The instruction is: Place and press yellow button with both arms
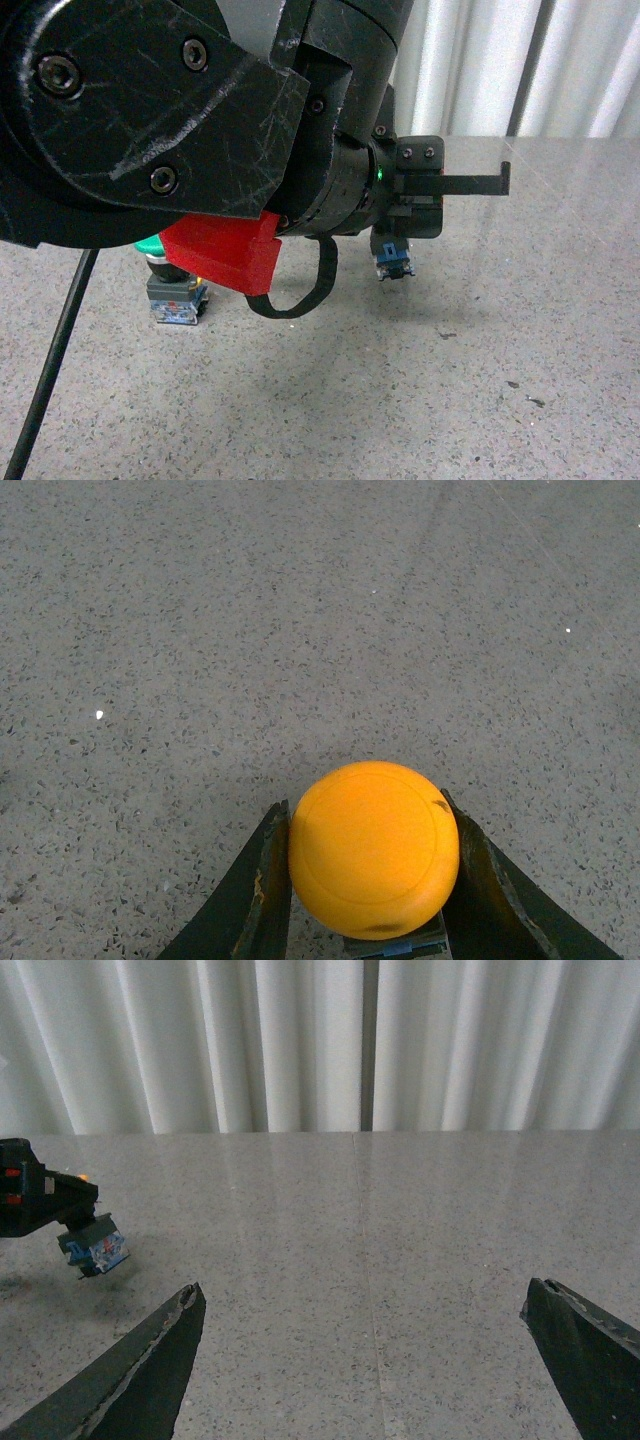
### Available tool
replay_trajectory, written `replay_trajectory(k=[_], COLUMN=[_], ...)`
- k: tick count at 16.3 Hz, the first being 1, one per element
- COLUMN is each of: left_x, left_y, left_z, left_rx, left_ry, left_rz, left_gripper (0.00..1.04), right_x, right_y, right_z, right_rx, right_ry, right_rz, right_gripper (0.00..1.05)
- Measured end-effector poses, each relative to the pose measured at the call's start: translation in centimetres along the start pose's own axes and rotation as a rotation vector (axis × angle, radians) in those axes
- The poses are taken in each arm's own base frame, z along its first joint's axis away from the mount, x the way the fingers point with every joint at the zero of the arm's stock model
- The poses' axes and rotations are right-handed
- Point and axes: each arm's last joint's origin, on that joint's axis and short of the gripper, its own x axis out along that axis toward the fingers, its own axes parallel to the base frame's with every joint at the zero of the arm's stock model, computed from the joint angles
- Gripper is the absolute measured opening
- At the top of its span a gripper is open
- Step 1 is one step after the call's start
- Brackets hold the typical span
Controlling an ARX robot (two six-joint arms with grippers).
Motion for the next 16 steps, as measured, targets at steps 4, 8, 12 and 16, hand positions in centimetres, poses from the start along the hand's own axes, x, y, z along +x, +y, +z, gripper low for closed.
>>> replay_trajectory(k=[4, 8, 12, 16], left_x=[0.0, 0.2, 0.2, 0.1], left_y=[0.0, -0.8, -0.8, -0.8], left_z=[-0.3, 0.4, 0.7, 1.3], left_rx=[0.005, 0.006, 0.001, 0.025], left_ry=[0.035, 0.013, -0.016, -0.151], left_rz=[-0.012, -0.029, -0.028, 0.036], left_gripper=[0.65, 1.0, 0.98, 0.98], right_x=[0.0, 0.0, 0.0, 0.0], right_y=[0.0, 0.0, 0.0, 0.0], right_z=[0.0, 0.0, 0.0, 0.0], right_rx=[0.0, 0.0, 0.0, 0.0], right_ry=[0.0, 0.0, 0.0, 0.0], right_rz=[0.0, 0.0, 0.0, 0.0], right_gripper=[0.98, 0.98, 0.98, 0.98])
